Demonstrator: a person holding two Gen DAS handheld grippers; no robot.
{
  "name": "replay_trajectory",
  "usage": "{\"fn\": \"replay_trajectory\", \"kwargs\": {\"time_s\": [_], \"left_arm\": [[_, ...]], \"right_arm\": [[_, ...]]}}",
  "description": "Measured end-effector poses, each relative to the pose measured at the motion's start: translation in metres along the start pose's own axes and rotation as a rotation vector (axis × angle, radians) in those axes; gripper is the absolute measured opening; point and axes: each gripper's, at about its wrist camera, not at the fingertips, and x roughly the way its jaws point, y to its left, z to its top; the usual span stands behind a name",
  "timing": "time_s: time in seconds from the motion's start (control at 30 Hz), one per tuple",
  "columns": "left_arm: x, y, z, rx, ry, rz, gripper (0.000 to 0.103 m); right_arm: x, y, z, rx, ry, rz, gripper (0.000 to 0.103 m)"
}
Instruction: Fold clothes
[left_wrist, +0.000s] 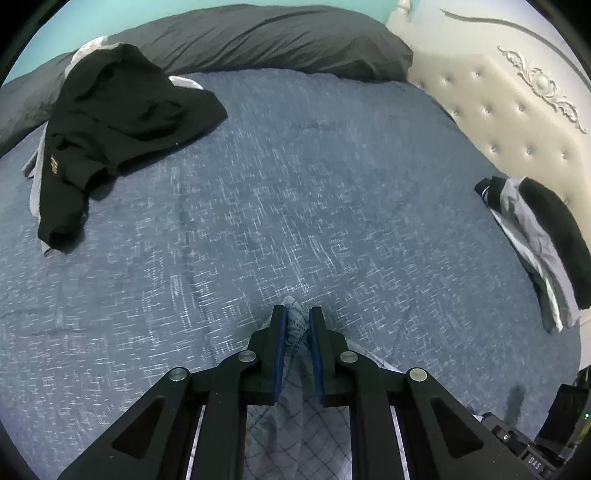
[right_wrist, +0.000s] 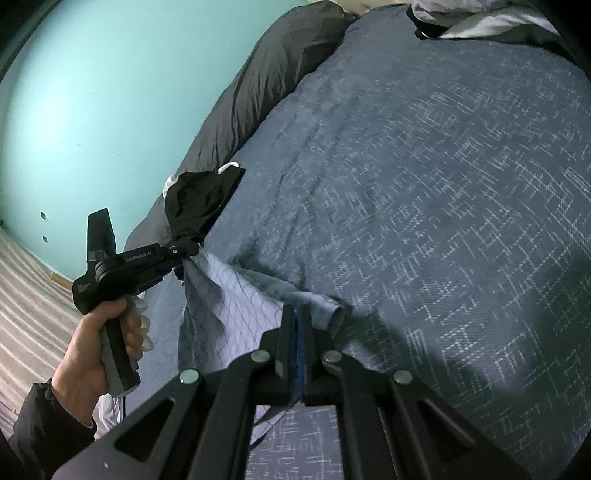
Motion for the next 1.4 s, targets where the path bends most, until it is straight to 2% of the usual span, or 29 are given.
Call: {"fn": "replay_trajectory", "kwargs": {"time_s": [0.23,0.33,0.4,0.43,0.63,0.87,1.17,1.4], "left_arm": [[0.014,0.009,-0.002,-0.027,0.030,-0.012,0.015],[0.008,0.015,-0.002,-0.022,0.018,-0.013,0.024],[0.000,0.023,-0.001,-0.028,0.011,-0.016,0.035],[-0.003,0.026,0.000,-0.027,0.012,-0.020,0.037],[-0.027,0.054,-0.015,0.015,0.013,-0.020,0.037],[-0.045,0.086,-0.061,0.056,0.027,-0.047,0.037],[-0.047,0.113,-0.093,-0.026,0.039,-0.092,0.037],[-0.037,0.110,-0.104,-0.026,0.068,-0.123,0.036]], "right_arm": [[0.008,-0.006,-0.001,0.018,0.012,-0.016,0.001],[0.008,-0.008,-0.001,0.020,0.015,-0.019,0.001],[0.010,-0.009,-0.001,0.024,0.018,-0.021,0.001],[0.011,-0.009,-0.001,0.025,0.019,-0.021,0.001],[0.011,-0.011,-0.001,0.032,0.016,-0.023,0.001],[0.009,-0.014,-0.002,0.044,0.013,-0.020,0.001],[0.010,-0.014,-0.003,0.048,0.013,-0.024,0.001],[0.012,-0.016,-0.003,0.052,0.015,-0.025,0.001]]}}
